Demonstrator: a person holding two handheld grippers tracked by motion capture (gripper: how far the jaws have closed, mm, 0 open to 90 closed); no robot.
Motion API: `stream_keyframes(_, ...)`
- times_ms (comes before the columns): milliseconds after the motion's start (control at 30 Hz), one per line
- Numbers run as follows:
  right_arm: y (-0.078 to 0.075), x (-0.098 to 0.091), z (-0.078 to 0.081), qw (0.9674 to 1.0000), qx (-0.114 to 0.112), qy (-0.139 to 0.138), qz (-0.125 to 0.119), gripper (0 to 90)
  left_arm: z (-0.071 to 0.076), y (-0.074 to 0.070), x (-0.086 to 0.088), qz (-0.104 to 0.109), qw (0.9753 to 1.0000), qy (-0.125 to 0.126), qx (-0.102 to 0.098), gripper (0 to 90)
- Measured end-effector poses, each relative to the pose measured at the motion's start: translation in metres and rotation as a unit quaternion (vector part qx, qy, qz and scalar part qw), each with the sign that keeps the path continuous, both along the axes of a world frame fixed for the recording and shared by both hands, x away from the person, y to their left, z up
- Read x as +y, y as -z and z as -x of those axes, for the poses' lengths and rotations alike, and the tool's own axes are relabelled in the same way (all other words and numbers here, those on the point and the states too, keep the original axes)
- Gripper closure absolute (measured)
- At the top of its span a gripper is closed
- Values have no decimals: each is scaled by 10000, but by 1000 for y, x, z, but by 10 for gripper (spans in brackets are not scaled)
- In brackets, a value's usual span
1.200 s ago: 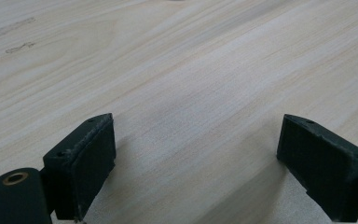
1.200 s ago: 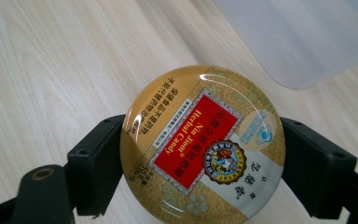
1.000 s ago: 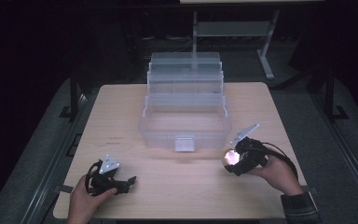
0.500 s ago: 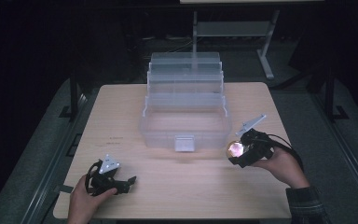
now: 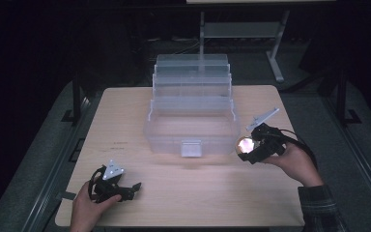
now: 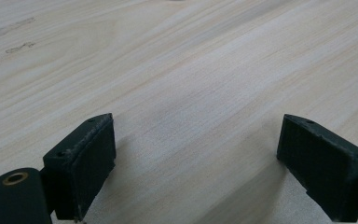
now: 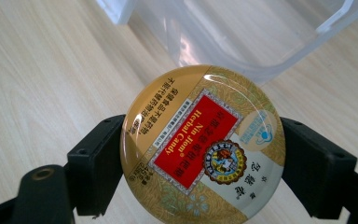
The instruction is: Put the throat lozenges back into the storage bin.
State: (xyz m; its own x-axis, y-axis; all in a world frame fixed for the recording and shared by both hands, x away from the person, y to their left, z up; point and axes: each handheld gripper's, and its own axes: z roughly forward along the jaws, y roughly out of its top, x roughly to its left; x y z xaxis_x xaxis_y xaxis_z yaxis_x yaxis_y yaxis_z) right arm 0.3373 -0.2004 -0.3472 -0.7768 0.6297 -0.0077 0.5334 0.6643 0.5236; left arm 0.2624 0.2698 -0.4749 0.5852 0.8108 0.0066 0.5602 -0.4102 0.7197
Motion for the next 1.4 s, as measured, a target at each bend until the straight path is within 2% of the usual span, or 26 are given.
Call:
stream_keyframes(467, -14, 5, -22, 10000, -54, 65, 12, 198, 0, 0, 0, 1, 10000, -4, -9, 106)
stream_keyframes(933, -17, 18, -47, 10000, -20, 97, -11, 197, 0, 0, 0, -11, 10000, 6, -1, 106)
stream_keyframes(1400, -17, 29, -65, 9999, -22, 155, -33, 197, 0, 0, 0, -3, 10000, 3, 2, 106)
